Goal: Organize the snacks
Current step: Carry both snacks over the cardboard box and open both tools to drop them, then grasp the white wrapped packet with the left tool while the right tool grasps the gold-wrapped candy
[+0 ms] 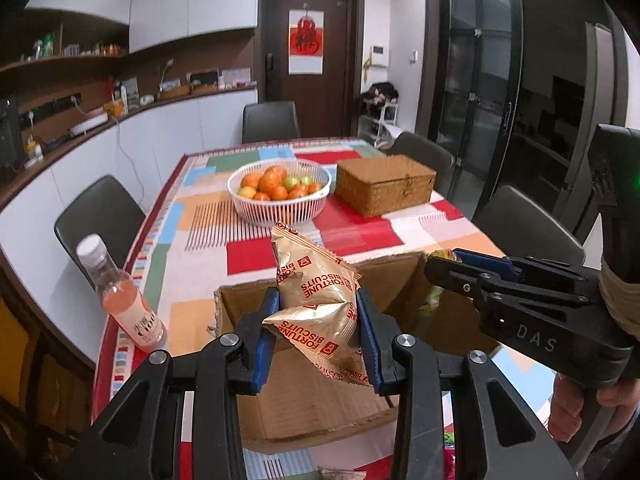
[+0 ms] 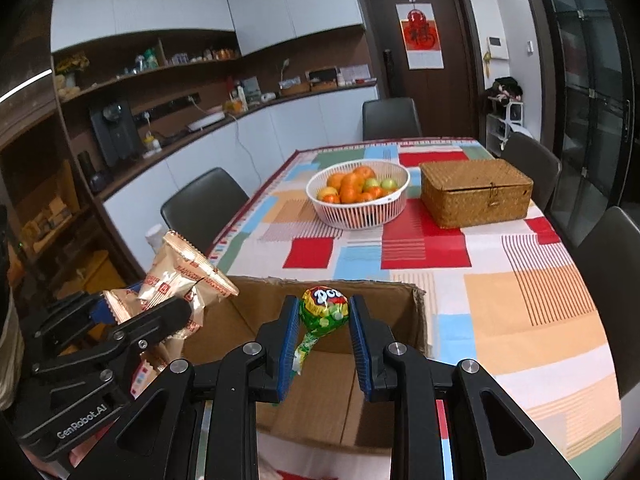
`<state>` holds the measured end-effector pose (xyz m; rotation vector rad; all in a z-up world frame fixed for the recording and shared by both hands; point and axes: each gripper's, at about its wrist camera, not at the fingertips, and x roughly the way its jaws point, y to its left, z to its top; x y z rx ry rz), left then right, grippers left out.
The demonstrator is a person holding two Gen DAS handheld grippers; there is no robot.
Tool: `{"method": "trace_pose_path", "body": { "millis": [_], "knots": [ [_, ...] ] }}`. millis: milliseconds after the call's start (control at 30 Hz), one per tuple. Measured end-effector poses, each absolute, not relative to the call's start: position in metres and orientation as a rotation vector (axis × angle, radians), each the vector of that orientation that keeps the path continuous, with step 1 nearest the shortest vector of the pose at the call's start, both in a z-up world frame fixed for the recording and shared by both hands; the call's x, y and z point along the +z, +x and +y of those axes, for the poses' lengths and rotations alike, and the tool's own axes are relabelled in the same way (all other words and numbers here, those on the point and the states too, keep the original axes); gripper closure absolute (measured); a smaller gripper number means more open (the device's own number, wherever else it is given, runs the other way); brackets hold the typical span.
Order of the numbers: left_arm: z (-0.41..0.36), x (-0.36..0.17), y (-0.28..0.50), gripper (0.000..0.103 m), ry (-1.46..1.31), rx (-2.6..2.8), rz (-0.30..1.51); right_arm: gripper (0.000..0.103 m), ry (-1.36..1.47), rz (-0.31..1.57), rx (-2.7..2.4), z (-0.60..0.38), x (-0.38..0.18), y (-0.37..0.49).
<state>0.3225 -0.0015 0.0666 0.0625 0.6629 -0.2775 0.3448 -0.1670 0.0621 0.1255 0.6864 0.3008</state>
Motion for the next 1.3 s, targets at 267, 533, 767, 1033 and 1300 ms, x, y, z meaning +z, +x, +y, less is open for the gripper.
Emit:
{"method": "trace_pose_path", "body": {
  "millis": [267,533,767,1033,1300],
  "knots": [
    [0.000,0.043,0.337,0.046,0.061,-0.235,0.724,0.076,0.097,0.736,0.277,-0.159,0.044,0.362],
    [0.006,0.054,0.295,0.032,0.051,-0.242,0.673,0.063,0.078,0.724,0.288,-0.160,0.044,0.331],
    [0.002,0.063,0.253,0.032,0.076,-0.251,0.624,0.055,0.046,0.692,0.304,-0.161,0.047,0.292],
    [0.010,0.054,0.219,0.030,0.065,-0.253,0.651,0.050,-0.005,0.669,0.316,-0.155,0.045,0.250],
    [0.015,0.028,0.191,0.030,0.093,-0.242,0.707,0.050,-0.036,0.754,0.378,-0.145,0.019,0.229]
  ]
}}
